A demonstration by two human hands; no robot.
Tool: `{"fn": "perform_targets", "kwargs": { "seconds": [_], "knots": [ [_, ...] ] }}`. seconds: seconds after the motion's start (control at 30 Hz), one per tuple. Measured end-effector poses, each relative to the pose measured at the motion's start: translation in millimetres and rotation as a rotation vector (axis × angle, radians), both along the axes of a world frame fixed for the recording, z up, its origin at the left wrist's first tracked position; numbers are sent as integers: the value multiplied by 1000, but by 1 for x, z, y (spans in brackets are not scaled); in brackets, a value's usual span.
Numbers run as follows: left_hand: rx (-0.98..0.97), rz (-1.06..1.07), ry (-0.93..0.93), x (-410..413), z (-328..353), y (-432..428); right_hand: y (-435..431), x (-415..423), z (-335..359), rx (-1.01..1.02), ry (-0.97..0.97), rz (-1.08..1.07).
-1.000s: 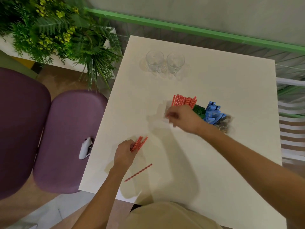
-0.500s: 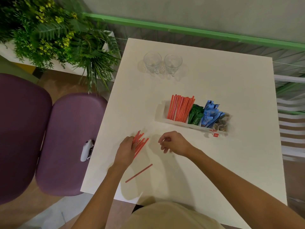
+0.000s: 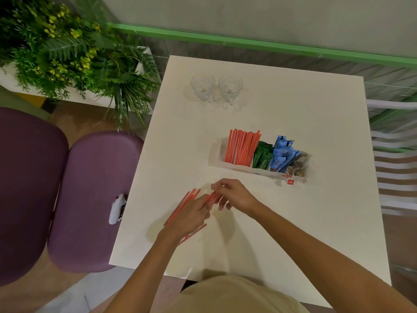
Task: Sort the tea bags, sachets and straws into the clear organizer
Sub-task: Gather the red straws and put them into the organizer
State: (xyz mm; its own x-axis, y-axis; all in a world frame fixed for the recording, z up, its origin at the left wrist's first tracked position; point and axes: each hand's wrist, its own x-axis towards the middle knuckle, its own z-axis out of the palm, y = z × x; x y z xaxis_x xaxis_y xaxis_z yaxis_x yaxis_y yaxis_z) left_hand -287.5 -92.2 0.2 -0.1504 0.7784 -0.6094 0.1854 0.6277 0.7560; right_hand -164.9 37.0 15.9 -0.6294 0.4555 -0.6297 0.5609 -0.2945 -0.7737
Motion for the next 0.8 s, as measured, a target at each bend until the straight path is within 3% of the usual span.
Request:
{"fn": "perform_targets", "kwargs": {
  "seconds": [0.2,0.37,0.67,0.8],
  "knots": [
    [-25,-118,-7,9,8,0,-10,24,-1,-64,69,-19],
    [-26,-296,101,16,18,6,-22,39,4,-138,140,-51],
    [4,-359,85,27,31,10,-27,50,5,-81,210,-26],
    [5,-283,96,32,37,12,-25,50,6,-39,217,-54]
  ]
}}
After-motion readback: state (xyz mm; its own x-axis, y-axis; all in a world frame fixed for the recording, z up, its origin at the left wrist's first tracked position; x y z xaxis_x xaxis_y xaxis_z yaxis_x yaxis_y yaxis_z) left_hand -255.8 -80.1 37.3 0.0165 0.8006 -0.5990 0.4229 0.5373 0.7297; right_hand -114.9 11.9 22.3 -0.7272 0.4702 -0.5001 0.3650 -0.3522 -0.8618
